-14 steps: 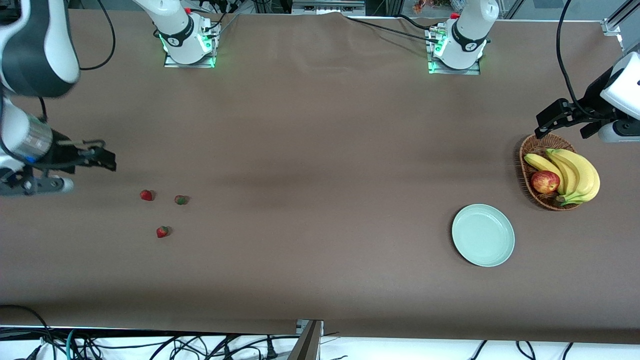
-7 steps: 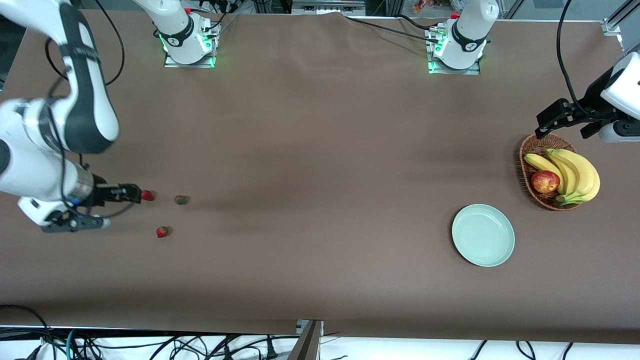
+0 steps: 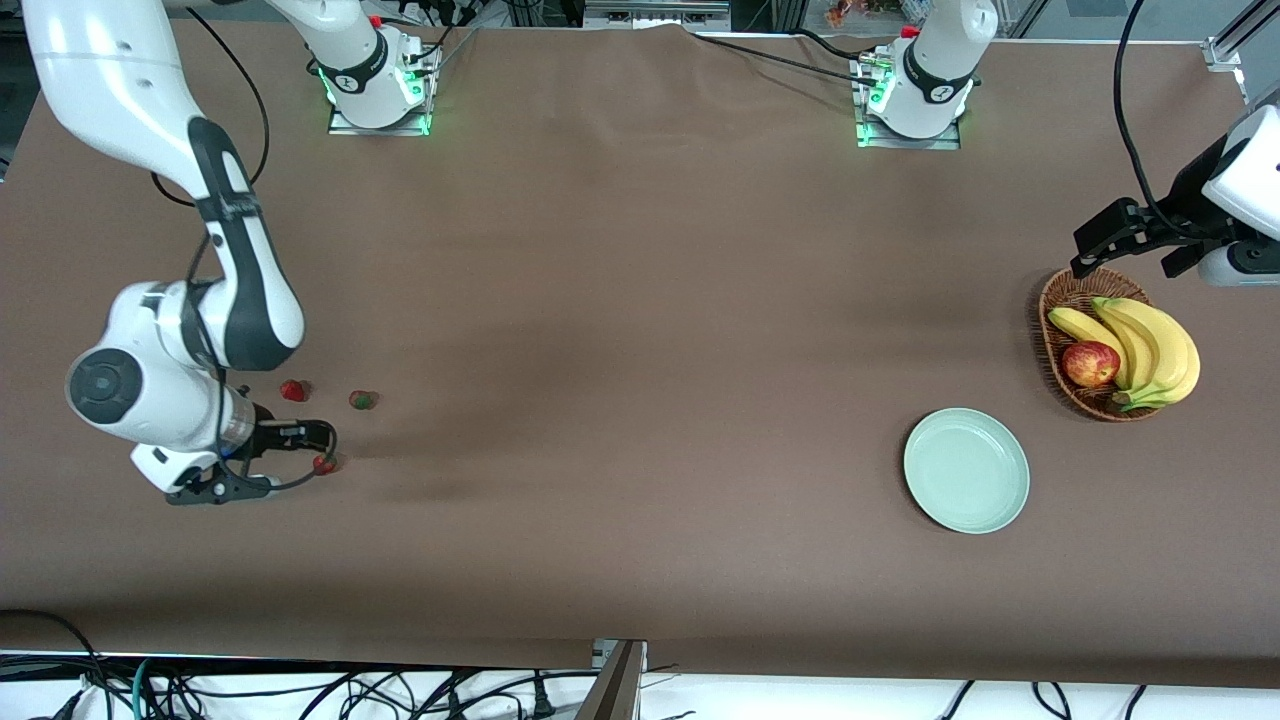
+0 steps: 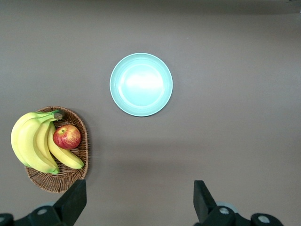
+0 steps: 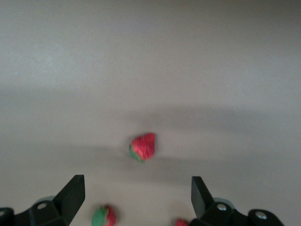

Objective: Collect all strawberries into plate
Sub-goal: 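Reach the right gripper down and grasp a red strawberry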

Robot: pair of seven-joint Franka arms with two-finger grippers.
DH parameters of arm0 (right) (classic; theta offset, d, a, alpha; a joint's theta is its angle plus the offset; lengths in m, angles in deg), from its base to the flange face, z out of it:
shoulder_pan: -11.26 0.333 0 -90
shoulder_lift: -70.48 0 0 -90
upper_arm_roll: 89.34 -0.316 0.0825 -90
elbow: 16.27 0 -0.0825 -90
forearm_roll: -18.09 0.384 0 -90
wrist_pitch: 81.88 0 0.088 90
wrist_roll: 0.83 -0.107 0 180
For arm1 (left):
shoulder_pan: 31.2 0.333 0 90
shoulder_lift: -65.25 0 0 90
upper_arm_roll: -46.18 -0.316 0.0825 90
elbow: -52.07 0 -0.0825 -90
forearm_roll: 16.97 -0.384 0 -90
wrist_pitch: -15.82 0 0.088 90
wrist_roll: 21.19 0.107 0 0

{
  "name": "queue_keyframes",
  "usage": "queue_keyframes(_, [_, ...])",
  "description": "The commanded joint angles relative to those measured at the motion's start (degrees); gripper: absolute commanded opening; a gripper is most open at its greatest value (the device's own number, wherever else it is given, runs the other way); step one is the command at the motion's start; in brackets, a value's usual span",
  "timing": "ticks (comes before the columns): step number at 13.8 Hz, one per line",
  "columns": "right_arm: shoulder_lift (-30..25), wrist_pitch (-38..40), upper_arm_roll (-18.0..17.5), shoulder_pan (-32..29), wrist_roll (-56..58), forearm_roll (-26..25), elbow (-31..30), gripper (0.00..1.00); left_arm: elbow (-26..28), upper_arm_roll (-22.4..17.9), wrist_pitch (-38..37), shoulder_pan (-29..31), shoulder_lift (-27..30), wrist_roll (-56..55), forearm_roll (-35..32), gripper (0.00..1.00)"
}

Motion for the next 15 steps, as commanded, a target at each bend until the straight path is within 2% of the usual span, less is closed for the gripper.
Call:
queue_keyframes(1, [2.76,-2.68,-0.25,-0.08,-0.37,2.90,0.98,1.00,-1.68,0.10,-0.93,0.71,-1.00,1.00,0.86,1.00])
queue_keyframes(4, [4.25,-4.62,-0.25,-0.08,-0.45,4.31,0.81,0.99,-1.68,0.27,-0.93,0.62,-1.00,0.65,0.95,1.00])
queue_keyframes(12, [6.98,-6.20,-0.25,-0.25,-0.19,4.23,0.54,0.99,-1.76,0.36,-0.93,0.80,-1.00,0.73,0.86,1.00])
queue_keyframes(13, [6.98,-6.20,-0.25,-0.34,-0.19,4.23,0.54,0.93,-1.76,0.45,-0.93,0.80,-1.00,0.65,0.95,1.00])
queue_keyframes(15, [6.98,-6.20,-0.25,-0.25,-0.19,4.23,0.54,0.57,-1.68,0.36,-0.93,0.80,-0.92,0.65,0.86,1.00])
